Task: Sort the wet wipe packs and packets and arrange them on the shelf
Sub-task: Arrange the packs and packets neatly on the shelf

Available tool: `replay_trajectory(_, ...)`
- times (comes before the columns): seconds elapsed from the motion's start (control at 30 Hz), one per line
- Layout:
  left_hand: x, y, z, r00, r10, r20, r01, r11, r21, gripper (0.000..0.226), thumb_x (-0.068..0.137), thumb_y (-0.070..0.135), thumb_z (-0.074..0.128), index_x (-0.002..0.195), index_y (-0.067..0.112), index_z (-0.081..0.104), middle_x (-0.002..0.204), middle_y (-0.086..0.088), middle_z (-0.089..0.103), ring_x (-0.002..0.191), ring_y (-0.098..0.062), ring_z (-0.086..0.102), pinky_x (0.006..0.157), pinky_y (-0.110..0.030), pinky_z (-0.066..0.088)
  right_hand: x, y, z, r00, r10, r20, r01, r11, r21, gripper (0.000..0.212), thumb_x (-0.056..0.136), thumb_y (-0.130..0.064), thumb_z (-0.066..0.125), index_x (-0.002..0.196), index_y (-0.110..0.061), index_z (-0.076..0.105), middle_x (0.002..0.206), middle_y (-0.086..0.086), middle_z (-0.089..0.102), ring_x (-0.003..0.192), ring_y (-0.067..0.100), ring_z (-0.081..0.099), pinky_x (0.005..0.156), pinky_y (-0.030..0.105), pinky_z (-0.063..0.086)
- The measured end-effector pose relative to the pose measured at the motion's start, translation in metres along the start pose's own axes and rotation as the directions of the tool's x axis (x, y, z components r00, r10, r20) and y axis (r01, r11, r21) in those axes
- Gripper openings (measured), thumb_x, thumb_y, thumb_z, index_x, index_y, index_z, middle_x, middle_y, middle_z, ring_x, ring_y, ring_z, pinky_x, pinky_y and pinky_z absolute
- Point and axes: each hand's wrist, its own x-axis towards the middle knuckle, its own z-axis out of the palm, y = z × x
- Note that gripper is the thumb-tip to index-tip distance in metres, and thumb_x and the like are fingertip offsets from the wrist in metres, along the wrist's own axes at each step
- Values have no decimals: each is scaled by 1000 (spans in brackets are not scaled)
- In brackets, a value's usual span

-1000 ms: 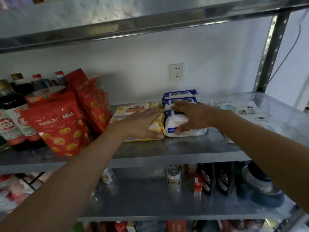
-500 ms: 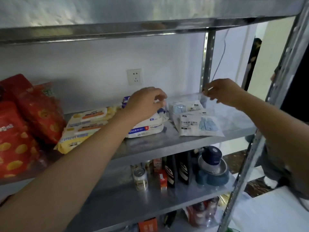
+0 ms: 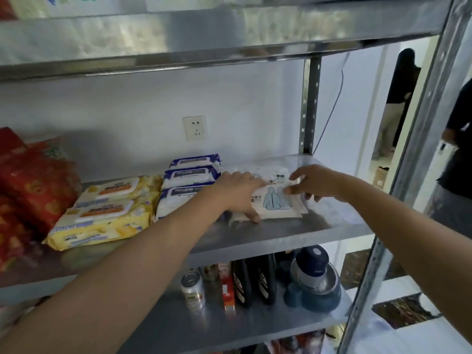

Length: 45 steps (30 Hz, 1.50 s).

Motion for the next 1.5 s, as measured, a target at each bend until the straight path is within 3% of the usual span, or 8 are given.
replay_trajectory(0.13, -3, 1, -2, 1000, 15, 4, -14, 993, -117, 87, 65, 65, 77, 140, 39, 40, 139, 1, 46, 125, -23, 45, 96, -40, 32, 31, 1, -7, 984, 154, -88, -145, 984, 100, 34, 92, -27, 68, 111, 1, 64, 88, 14, 68, 66, 22, 62, 57, 29, 53)
replay_trajectory(0.37, -3, 1, 1, 999, 41, -7, -42, 988, -150, 81, 67, 57, 80, 136, 36, 42, 135, 0, 44, 123, -22, 44, 103, -45, 35, 47, -3, 2, 930, 333, 153, -362, 900, 242, 29, 78, -15, 83, 84, -4, 57, 69, 10, 54, 53, 15, 41, 50, 24, 30)
replay_trajectory(0.8, -2, -13, -1, 1000, 9, 10, -7, 993, -121, 63, 73, 56, 76, 127, 35, 51, 127, 1, 52, 116, -21, 50, 96, -38, 38, 44, 1, -12, 942, 140, -306, 11, 896, 445, 16, 90, -7, 69, 78, -5, 61, 67, 11, 62, 54, 18, 54, 50, 25, 47)
replay_trajectory(0.9, 2, -16, -6, 977, -48, -208, 3, 977, -212, 50, 79, 49, 74, 123, 32, 57, 124, 2, 56, 115, -20, 54, 96, -37, 41, 47, 4, -3, 942, 119, -314, 26, 907, 420, 16, 91, -10, 69, 77, -5, 63, 67, 11, 62, 55, 19, 52, 52, 26, 47)
replay_trajectory(1.1, 36, -14, -29, 881, -218, -420, 97, 952, -291, 123, 67, 54, 82, 156, 17, 7, 155, -14, 30, 140, -31, 32, 111, -44, 32, 37, -13, -2, 863, -157, -479, 283, 938, 202, 10, 93, -18, 66, 84, -12, 68, 68, 4, 65, 56, 13, 52, 59, 25, 42)
replay_trajectory(1.3, 49, -9, -39, 815, -339, -471, 15, 824, -567, 98, 62, 42, 89, 139, 23, 32, 116, 0, 66, 95, -24, 65, 76, -35, 52, 18, -40, -8, 698, -402, -592, 515, 857, 25, 6, 92, -19, 67, 96, -16, 68, 81, -16, 62, 73, 9, 59, 67, 29, 50)
replay_trajectory(1.4, 49, -14, -50, 706, -585, -399, -75, 499, -864, 85, 64, 38, 90, 129, 11, 42, 125, -2, 60, 106, -21, 58, 89, -34, 49, 18, -41, -12, 700, -217, -681, 502, 827, 253, 52, 88, -42, 70, 130, -20, 52, 115, -9, 58, 96, 12, 58, 83, 26, 50)
replay_trajectory(1.5, 54, -22, -59, 738, -675, 10, -276, -316, -908, 53, 73, 20, 86, 113, 1, 58, 114, -7, 69, 102, -24, 67, 95, -45, 53, 16, -51, -11, 938, 2, -346, 260, 658, 707, 91, 81, -56, 71, 150, -16, 29, 138, 8, 54, 118, 26, 59, 98, 44, 53)
